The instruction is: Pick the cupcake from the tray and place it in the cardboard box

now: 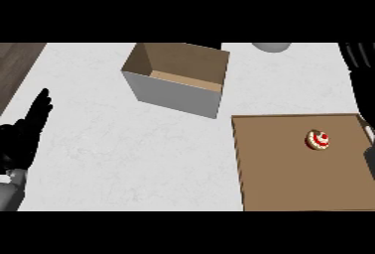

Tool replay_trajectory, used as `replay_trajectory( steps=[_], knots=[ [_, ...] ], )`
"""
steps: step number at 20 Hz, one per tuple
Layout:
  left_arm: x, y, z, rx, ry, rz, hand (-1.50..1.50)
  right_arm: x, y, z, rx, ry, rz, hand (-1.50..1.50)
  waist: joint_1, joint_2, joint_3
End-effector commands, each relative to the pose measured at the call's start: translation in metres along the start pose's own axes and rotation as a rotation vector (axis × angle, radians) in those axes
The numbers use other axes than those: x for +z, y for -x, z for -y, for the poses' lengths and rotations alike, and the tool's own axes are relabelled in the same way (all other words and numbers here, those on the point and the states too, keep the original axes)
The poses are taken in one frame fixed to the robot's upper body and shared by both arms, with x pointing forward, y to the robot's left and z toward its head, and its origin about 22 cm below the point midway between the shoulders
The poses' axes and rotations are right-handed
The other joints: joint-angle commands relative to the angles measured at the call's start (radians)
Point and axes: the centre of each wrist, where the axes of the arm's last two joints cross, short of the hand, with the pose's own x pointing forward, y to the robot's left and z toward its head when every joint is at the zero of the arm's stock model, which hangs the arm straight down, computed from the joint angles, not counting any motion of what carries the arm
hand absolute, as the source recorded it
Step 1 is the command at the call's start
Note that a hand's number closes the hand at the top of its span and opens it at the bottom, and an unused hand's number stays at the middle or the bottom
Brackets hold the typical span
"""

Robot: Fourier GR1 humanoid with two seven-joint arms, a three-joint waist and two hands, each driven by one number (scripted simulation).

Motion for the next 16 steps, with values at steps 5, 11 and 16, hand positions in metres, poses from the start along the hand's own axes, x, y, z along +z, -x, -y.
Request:
replay_trajectory(
  steps=[5, 11, 16],
  knots=[
    [0.002, -0.029, 0.046, 0.087, 0.204, 0.164, 0.00, 0.100, 0.085, 0.034, 0.172, 0.650, -0.619, -1.50, -0.113, 0.024, -0.006],
    [0.010, -0.039, 0.073, 0.126, 0.307, 0.198, 0.00, 0.195, 0.099, 0.071, 0.775, 0.643, -0.917, -1.50, -0.121, 0.039, -0.021],
    [0.013, -0.052, 0.097, 0.137, 0.403, 0.213, 0.00, 0.236, 0.105, 0.056, 1.101, 0.563, -0.997, -1.50, -0.065, 0.017, -0.019]
  ],
)
